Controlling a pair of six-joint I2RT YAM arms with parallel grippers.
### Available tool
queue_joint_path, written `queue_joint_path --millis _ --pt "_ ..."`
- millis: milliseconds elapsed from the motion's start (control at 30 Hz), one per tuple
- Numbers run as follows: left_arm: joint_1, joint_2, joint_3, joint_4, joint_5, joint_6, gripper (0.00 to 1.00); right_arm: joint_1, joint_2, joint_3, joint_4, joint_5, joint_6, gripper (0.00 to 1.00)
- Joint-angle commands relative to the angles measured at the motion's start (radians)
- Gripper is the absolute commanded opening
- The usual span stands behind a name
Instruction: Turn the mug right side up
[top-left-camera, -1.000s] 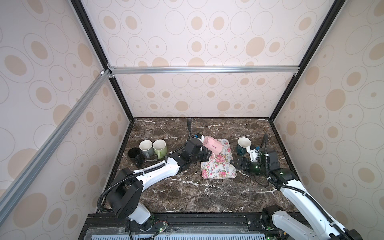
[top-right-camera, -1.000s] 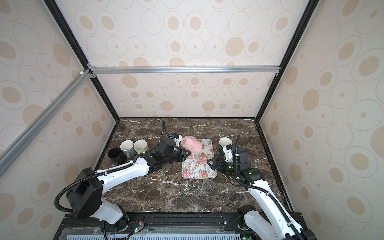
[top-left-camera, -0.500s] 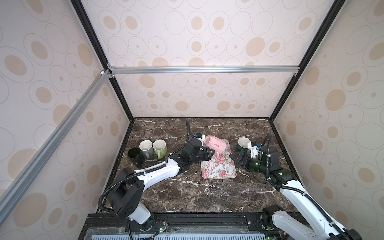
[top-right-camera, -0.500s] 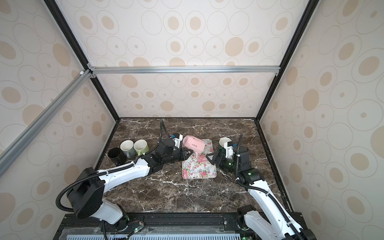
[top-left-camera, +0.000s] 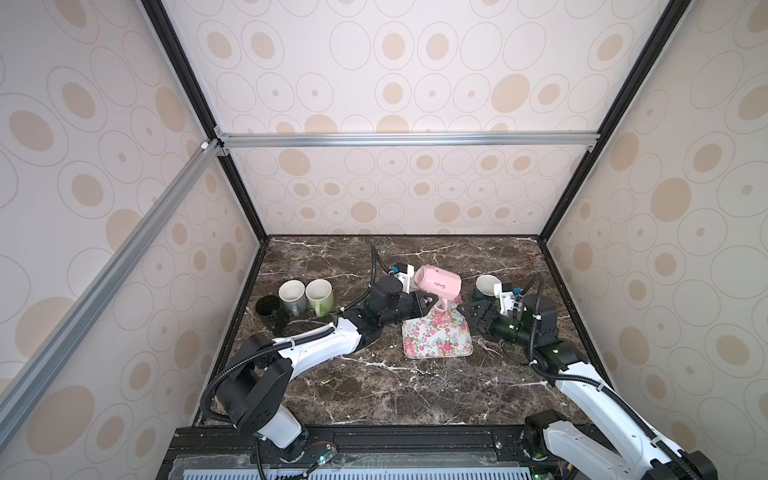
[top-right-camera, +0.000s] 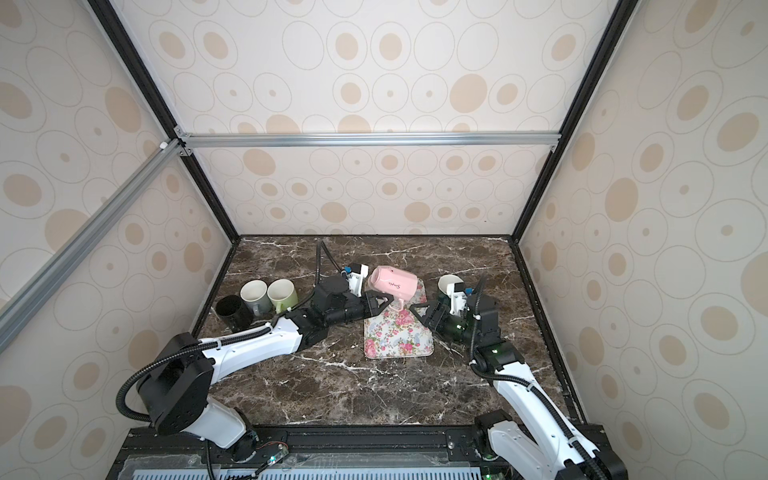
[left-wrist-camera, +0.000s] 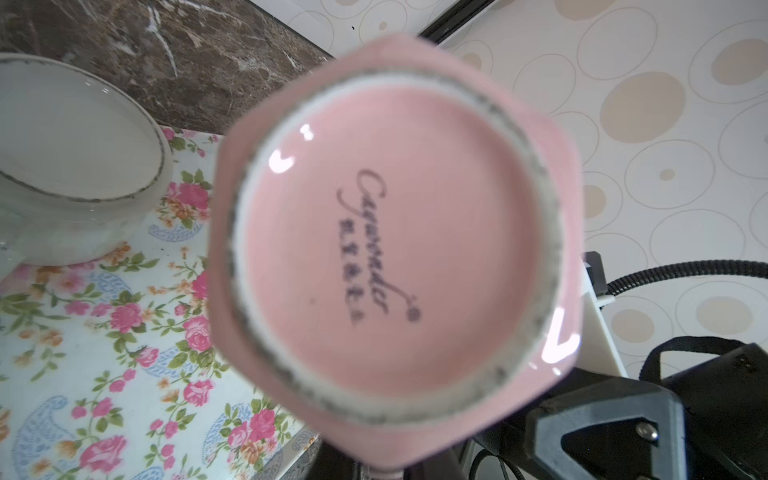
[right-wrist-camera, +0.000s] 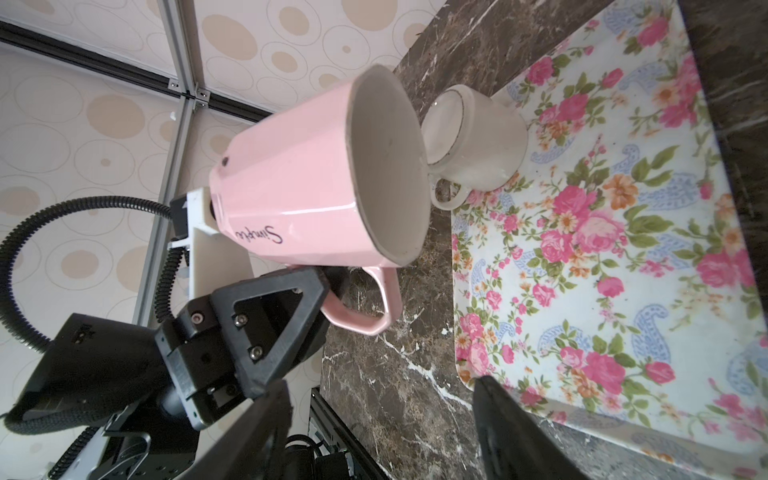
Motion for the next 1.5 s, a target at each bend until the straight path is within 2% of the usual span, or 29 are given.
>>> queue_joint_path --millis 0,67,733,1033,1133,1233,1467 --pt "-0.019 0.002 0.08 0.17 0.051 -0.039 0.0 -0.004 0.019 0.022 0.083 -0.034 0.028 0.62" --pt "-0.028 0.007 0.092 0.185 0.064 -0.051 0.0 -0.004 0.031 0.031 0.1 -0.047 0.031 0.58" --pt "-0.035 -0.045 0.081 0.36 0.121 -0.17 0.0 -0.004 0.04 0.112 0.038 -0.056 0.008 0.57" --pt "-0.049 -0.035 0.075 0.393 0.124 -0.19 0.0 -0.005 0.057 0.105 0.141 -0.097 0.065 0.56" --pt "-0.052 -0.034 0.072 0.393 0.124 -0.19 0.0 -0.004 0.057 0.096 0.198 -0.099 0.094 0.51" --pt "-0.054 -0.029 0.068 0.401 0.155 -0.192 0.0 -0.004 0.06 0.096 0.24 -0.112 0.103 0.43" --pt "-0.054 -0.021 0.052 0.417 0.166 -0.215 0.0 -0.002 0.062 0.104 0.317 -0.15 0.123 0.34"
